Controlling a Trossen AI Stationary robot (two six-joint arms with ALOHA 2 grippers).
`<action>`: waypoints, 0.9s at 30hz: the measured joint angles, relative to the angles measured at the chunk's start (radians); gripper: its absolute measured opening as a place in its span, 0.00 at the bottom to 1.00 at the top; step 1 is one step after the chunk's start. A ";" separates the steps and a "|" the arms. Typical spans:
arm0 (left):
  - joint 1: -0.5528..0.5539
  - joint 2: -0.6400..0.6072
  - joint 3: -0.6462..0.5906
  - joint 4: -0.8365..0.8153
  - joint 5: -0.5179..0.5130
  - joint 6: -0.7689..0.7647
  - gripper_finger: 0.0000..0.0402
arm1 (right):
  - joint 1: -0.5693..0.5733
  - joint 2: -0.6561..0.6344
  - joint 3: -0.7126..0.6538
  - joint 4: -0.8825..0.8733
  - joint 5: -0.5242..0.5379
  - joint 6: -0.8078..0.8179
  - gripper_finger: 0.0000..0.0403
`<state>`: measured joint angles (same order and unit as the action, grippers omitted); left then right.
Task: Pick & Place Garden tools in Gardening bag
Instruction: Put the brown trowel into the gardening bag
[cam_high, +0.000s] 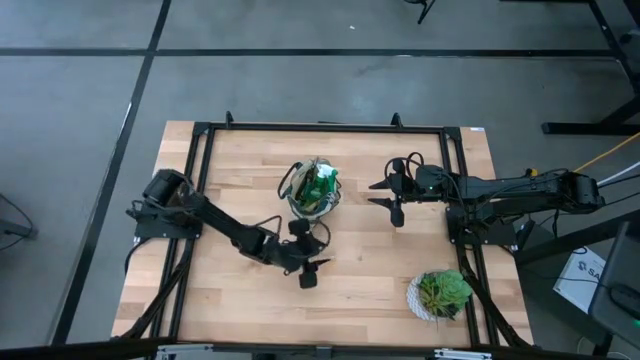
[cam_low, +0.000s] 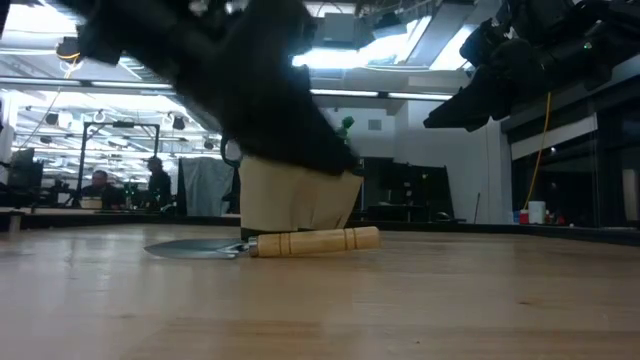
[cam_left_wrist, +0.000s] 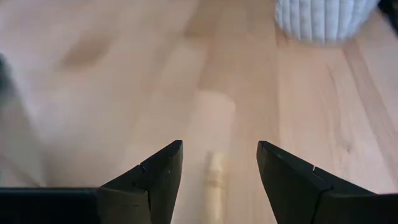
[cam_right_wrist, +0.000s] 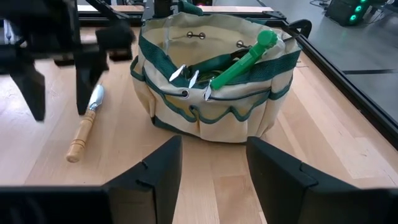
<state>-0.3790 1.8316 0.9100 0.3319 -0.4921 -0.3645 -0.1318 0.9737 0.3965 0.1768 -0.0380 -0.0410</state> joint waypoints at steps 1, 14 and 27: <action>0.000 0.017 0.000 -0.002 0.015 0.000 0.51 | 0.000 0.000 0.000 0.000 0.000 0.000 0.45; 0.018 0.071 0.000 -0.095 0.052 -0.021 0.51 | 0.000 0.000 0.000 0.000 0.000 0.000 0.45; 0.010 0.068 0.003 -0.250 0.091 -0.047 0.50 | 0.000 0.000 0.000 0.000 0.001 0.000 0.45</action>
<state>-0.3690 1.8992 0.9131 0.0816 -0.4012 -0.4119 -0.1318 0.9737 0.3964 0.1765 -0.0369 -0.0410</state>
